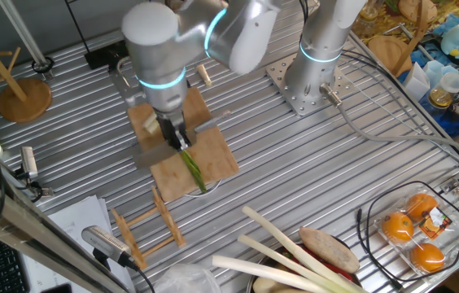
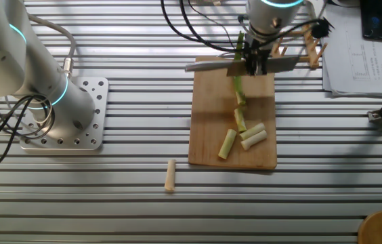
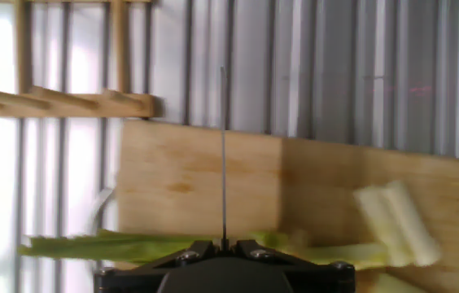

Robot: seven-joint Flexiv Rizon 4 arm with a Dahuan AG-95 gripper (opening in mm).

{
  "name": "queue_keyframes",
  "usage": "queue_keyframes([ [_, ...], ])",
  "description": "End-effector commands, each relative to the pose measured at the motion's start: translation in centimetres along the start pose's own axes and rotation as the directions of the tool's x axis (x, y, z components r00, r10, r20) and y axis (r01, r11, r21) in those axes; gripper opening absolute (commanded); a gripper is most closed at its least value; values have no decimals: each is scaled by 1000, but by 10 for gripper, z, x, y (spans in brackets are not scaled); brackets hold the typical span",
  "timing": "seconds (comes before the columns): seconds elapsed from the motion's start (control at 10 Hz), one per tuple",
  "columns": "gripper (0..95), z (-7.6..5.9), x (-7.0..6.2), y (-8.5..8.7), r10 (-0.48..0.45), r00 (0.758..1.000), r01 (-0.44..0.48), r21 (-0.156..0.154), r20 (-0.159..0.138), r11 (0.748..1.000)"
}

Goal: Chop the scallions

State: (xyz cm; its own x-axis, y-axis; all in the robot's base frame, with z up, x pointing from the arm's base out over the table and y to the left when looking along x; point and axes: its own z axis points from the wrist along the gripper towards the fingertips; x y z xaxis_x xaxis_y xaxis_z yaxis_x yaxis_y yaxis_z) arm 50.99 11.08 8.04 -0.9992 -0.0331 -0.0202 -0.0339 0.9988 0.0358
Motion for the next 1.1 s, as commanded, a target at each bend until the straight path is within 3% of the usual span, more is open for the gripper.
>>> queue_keyframes([
  [0.1,0,4,1,7,10,1000,-10,11,-18,1000],
  [0.3,0,9,1,3,56,998,-56,16,-20,998],
  [0.5,0,11,5,1,64,997,-63,20,-46,998],
  [0.9,0,17,28,-10,44,998,-43,18,-36,999],
  [1.1,0,16,28,-10,45,998,-44,16,-34,999],
])
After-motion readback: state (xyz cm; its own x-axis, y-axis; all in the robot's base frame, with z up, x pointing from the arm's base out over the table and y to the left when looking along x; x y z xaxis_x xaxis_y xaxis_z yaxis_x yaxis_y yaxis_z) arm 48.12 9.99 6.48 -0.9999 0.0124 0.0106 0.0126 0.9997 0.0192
